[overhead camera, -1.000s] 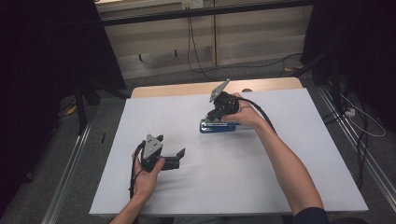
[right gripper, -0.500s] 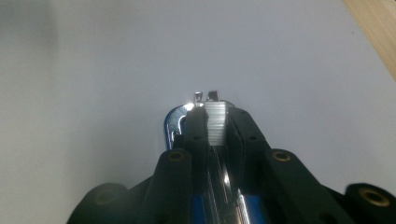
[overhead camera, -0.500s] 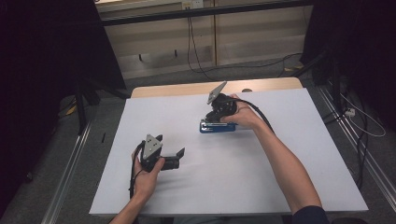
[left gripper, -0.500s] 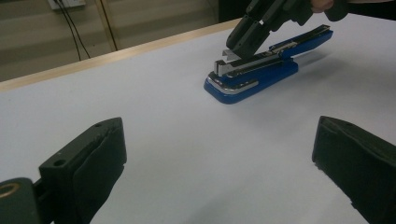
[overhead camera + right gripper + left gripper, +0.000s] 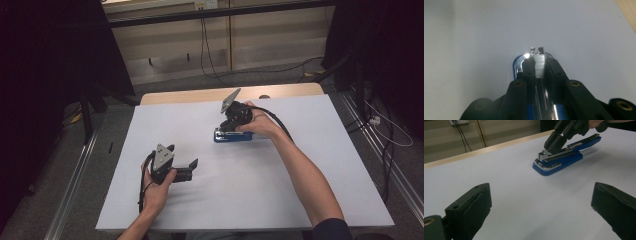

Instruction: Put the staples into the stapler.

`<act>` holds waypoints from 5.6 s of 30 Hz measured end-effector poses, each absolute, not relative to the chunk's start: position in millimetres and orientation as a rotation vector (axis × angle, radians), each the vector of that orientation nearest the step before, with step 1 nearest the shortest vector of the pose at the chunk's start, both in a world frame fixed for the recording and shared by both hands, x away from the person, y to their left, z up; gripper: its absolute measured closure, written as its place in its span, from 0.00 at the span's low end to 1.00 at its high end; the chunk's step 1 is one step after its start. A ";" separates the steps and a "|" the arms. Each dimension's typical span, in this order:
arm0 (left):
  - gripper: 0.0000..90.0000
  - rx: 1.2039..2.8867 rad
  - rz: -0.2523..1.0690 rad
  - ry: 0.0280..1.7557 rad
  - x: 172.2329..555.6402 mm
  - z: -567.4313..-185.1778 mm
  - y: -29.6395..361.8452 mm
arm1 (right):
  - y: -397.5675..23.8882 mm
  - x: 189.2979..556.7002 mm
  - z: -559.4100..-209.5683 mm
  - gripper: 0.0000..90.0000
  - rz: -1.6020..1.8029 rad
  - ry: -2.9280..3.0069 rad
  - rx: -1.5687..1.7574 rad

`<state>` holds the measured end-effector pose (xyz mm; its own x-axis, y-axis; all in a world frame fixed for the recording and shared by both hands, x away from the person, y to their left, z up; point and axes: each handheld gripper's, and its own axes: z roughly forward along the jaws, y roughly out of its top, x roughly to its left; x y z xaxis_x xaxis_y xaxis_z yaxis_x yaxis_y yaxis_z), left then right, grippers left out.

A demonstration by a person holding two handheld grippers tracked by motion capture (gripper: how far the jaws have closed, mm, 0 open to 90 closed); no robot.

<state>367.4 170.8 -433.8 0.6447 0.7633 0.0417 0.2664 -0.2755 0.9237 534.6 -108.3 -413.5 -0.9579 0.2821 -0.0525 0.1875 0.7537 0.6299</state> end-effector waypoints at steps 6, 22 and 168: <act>0.03 1.839 0.604 0.823 367.5 -433.9 170.9 | -108.0 534.6 -414.2 0.88 0.977 2.808 0.380; 0.03 1.841 0.604 0.822 367.5 -434.2 170.9 | -105.8 537.4 -414.9 0.88 0.962 2.825 0.360; 0.04 1.845 0.604 0.858 370.6 -437.2 169.0 | -207.2 438.3 -409.5 0.07 1.254 2.081 1.184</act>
<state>370.6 169.0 -437.2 0.6277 0.7778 0.0328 0.2928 -0.2749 0.9158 438.3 -207.2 -409.5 -0.5396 0.8398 0.0597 0.4453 0.2245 0.8668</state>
